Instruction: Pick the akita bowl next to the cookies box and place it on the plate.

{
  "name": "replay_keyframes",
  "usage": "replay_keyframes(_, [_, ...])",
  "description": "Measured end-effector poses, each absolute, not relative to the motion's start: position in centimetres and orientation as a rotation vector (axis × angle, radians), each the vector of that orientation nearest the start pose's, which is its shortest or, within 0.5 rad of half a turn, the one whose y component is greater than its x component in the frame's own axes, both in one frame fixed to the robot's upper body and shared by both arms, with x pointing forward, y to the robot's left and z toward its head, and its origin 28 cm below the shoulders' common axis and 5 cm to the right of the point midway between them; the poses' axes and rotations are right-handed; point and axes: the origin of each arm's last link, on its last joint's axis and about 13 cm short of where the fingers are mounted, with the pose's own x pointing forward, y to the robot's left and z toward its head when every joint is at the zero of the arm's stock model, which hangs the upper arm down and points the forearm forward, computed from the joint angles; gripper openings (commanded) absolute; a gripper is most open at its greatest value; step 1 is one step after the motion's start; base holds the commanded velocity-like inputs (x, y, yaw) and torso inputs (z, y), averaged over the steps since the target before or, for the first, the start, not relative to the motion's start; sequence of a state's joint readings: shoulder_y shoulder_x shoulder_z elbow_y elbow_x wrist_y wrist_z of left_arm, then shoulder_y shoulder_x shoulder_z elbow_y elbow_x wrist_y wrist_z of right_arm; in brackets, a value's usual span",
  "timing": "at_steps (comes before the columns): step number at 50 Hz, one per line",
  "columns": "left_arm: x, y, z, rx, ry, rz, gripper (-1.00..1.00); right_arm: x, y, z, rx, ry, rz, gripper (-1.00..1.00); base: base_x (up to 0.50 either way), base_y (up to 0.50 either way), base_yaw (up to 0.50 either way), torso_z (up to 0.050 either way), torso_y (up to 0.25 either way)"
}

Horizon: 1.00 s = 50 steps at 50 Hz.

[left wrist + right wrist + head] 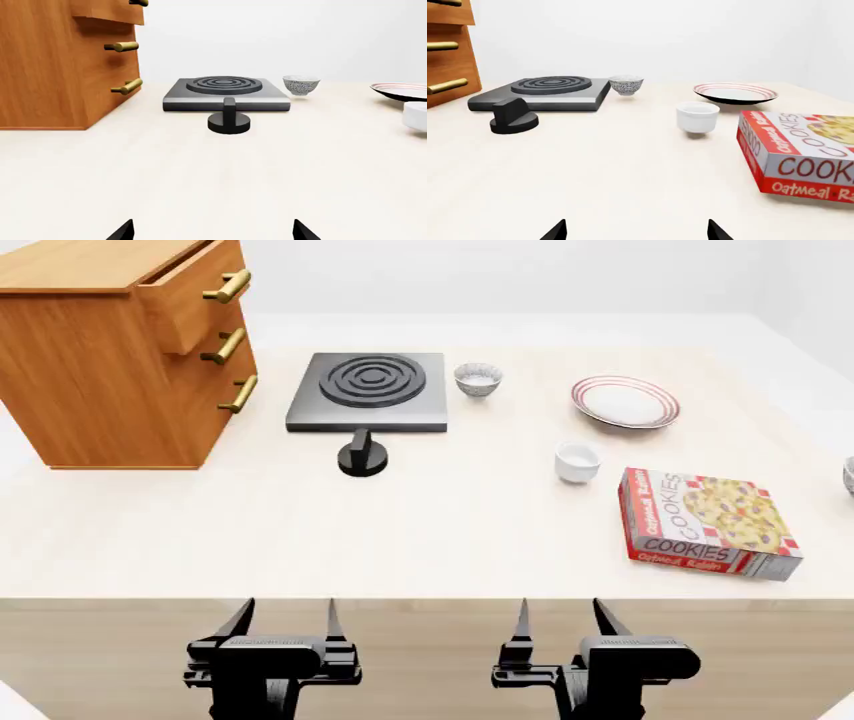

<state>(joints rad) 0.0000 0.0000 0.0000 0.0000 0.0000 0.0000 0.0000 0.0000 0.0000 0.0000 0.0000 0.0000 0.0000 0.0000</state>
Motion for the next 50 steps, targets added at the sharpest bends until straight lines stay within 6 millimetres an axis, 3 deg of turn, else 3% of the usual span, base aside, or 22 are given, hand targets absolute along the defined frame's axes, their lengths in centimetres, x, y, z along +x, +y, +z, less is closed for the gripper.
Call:
replay_keyframes(10, [21.08,20.43,1.20,0.011,0.009,-0.015,1.00,20.95,-9.61,1.32,-0.002,0.009,0.021,1.00,0.00,-0.03,0.00,0.000,0.000])
replay_keyframes(50, [21.00,20.40,1.09,0.048,0.010,-0.024,1.00,20.63,-9.96,1.84,-0.013,0.025,0.070,1.00,0.00,-0.50,0.00,0.000,0.000])
